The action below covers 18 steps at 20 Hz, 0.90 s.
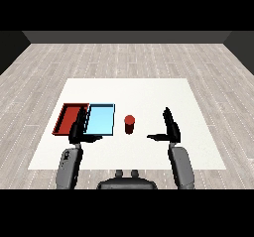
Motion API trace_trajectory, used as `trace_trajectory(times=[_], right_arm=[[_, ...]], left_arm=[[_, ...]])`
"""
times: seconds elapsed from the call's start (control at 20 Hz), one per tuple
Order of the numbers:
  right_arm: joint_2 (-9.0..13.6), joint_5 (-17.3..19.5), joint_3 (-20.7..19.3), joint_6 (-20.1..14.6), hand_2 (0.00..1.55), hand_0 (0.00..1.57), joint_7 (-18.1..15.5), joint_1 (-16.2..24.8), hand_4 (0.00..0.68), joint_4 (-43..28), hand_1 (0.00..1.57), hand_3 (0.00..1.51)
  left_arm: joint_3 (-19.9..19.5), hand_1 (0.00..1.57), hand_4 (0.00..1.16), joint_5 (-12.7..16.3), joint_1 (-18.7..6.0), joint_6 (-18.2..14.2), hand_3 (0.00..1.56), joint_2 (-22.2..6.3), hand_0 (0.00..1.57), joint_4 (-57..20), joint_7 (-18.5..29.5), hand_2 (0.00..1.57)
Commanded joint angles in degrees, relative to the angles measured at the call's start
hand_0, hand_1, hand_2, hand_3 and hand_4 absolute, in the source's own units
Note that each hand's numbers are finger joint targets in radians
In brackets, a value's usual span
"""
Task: Pick the red can and put it in the red box
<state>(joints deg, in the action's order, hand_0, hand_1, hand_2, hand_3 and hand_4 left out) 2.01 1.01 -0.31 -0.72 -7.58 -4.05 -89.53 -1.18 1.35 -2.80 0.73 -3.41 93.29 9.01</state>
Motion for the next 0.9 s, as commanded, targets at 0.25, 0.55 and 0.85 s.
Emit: trace_trajectory(times=[0.25, 0.55, 0.85], right_arm=[[2.00, -3.05, -2.62, 4.21, 0.00, 0.00, -9.97, 0.02, 0.000, 1.23, 0.00, 0.00], [-0.96, -1.77, -0.36, 2.59, 0.00, 0.00, -12.48, 0.19, 0.000, 4.44, 0.00, 0.00], [-0.73, -0.71, 0.78, 1.77, 0.00, 0.00, -8.71, -0.93, 0.000, 2.46, 0.00, 0.00]], left_arm=[[-4.32, 0.00, 0.00, 2.51, -3.96, 2.02, 0.00, -0.38, 0.00, -7.30, 12.80, 0.00], [-1.38, 0.00, 0.00, 2.49, 4.90, 3.50, 0.00, 0.95, 0.00, 0.74, 15.17, 0.00], [-2.13, 0.00, 0.00, 2.73, -0.73, 2.27, 0.00, 1.15, 0.00, -3.32, 13.56, 0.00]])
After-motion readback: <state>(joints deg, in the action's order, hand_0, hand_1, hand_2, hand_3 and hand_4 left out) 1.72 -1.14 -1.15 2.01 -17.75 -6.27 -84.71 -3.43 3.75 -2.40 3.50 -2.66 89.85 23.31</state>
